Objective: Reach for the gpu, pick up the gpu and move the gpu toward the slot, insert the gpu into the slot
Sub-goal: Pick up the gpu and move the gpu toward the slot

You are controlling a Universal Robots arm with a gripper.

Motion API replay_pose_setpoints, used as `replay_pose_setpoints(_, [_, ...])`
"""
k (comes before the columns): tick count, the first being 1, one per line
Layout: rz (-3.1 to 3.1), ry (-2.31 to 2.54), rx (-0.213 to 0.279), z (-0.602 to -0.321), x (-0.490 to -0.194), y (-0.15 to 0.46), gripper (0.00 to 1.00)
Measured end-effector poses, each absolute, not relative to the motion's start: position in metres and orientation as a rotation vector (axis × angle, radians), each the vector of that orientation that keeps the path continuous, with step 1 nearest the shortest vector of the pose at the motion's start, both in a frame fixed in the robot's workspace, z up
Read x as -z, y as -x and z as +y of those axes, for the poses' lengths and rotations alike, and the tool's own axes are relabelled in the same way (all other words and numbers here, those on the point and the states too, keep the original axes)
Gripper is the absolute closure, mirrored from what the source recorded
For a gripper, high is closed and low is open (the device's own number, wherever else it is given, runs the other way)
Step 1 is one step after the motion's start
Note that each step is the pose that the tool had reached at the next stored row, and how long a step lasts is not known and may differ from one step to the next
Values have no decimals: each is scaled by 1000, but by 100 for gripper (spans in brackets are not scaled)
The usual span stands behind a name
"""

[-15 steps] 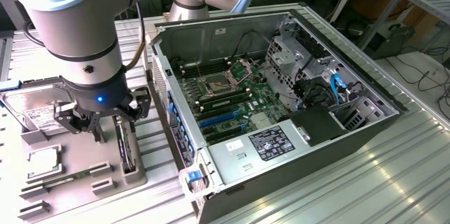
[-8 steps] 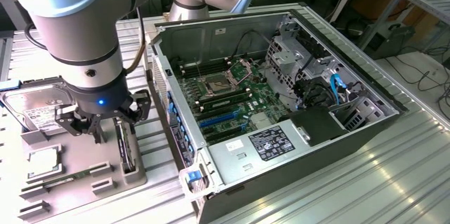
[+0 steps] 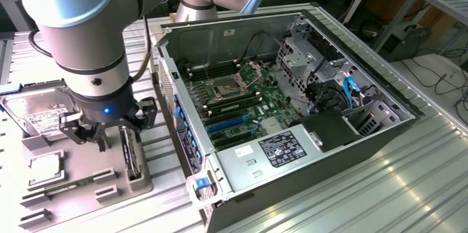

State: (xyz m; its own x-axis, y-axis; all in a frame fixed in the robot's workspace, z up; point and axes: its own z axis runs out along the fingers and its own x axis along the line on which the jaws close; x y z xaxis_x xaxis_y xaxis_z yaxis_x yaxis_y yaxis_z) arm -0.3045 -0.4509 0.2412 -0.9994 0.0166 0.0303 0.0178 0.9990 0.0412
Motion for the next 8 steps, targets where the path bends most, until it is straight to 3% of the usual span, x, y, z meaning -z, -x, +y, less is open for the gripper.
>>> replay_pose_setpoints(8, [-3093, 27, 64, -451, -227, 304, 34])
